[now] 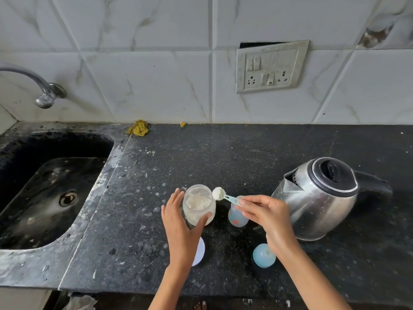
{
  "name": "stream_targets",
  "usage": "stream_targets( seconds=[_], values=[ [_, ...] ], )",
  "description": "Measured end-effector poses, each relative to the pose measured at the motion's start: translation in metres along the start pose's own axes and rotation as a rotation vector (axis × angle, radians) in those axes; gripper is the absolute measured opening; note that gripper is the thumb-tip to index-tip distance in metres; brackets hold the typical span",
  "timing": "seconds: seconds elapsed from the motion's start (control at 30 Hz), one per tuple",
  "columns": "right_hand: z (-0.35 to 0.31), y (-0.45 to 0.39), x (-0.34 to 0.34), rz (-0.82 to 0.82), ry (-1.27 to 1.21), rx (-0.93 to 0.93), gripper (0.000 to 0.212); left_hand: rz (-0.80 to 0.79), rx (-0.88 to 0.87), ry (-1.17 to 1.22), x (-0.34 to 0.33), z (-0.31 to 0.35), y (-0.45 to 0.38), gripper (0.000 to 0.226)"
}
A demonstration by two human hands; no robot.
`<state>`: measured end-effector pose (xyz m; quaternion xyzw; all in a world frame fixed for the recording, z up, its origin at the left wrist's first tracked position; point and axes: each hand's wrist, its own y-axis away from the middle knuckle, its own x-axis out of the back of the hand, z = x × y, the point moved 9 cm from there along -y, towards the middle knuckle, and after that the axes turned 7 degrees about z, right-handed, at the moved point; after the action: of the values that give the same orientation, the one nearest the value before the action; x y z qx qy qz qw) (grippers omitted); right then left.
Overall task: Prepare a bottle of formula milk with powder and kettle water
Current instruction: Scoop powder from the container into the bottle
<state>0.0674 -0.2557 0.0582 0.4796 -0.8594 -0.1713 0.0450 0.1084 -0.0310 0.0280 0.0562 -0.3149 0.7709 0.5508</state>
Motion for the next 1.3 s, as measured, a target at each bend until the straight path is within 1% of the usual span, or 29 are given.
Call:
stream_targets(
  seconds=[0.03, 0.1, 0.17, 0.23, 0.33, 0.43, 0.5, 0.57, 0.67, 0.73, 0.83, 0.93, 1.1, 1.2, 1.3],
  values=[
    [-0.002, 0.002, 0.006, 0.016, -0.009, 0.013, 0.012, 0.062, -0.051, -0.004, 0.004, 0.013, 0.005, 0.069],
    [-0.006, 0.006, 0.02, 0.058, -0.023, 0.04, 0.01, 0.128, -0.099, 0.036, 0.007, 0.033, 0.017, 0.052],
    [-0.008, 0.009, 0.034, 0.095, -0.046, 0.055, 0.009, 0.109, -0.123, 0.085, -0.001, 0.048, 0.026, 0.043],
    [-0.007, 0.012, 0.047, 0.128, -0.076, 0.055, 0.008, 0.039, -0.15, 0.121, -0.015, 0.061, 0.034, 0.041],
    [-0.002, 0.016, 0.067, 0.185, -0.115, 0.044, 0.009, -0.102, -0.118, 0.181, -0.041, 0.068, 0.048, 0.046],
    [0.001, 0.017, 0.082, 0.233, -0.131, 0.047, 0.008, -0.239, 0.008, 0.245, -0.067, 0.067, 0.06, 0.066],
    [0.003, 0.017, 0.087, 0.25, -0.145, 0.046, 0.007, -0.285, 0.07, 0.247, -0.082, 0.064, 0.065, 0.08],
    [0.006, 0.016, 0.088, 0.253, -0.154, 0.04, 0.006, -0.3, 0.133, 0.225, -0.094, 0.059, 0.067, 0.089],
    [0.01, 0.014, 0.086, 0.247, -0.137, 0.03, 0.008, -0.297, 0.292, 0.232, -0.105, 0.046, 0.066, 0.09],
    [0.012, 0.011, 0.083, 0.241, -0.117, 0.027, 0.009, -0.282, 0.331, 0.223, -0.107, 0.041, 0.06, 0.079],
    [0.013, 0.006, 0.08, 0.237, -0.087, 0.042, 0.008, -0.278, 0.279, 0.212, -0.104, 0.045, 0.049, 0.056],
    [0.011, 0.003, 0.082, 0.24, -0.033, 0.077, 0.008, -0.295, 0.22, 0.203, -0.099, 0.048, 0.043, 0.051],
    [0.007, 0.003, 0.086, 0.226, 0.044, 0.137, 0.008, -0.325, 0.102, 0.132, -0.094, 0.052, 0.036, 0.055],
    [0.004, 0.003, 0.086, 0.212, 0.086, 0.185, 0.01, -0.346, -0.015, 0.083, -0.094, 0.061, 0.03, 0.058],
    [-0.006, 0.004, 0.084, 0.234, 0.256, 0.305, 0.018, -0.401, -0.087, 0.053, -0.096, 0.068, 0.027, 0.059]
  ],
)
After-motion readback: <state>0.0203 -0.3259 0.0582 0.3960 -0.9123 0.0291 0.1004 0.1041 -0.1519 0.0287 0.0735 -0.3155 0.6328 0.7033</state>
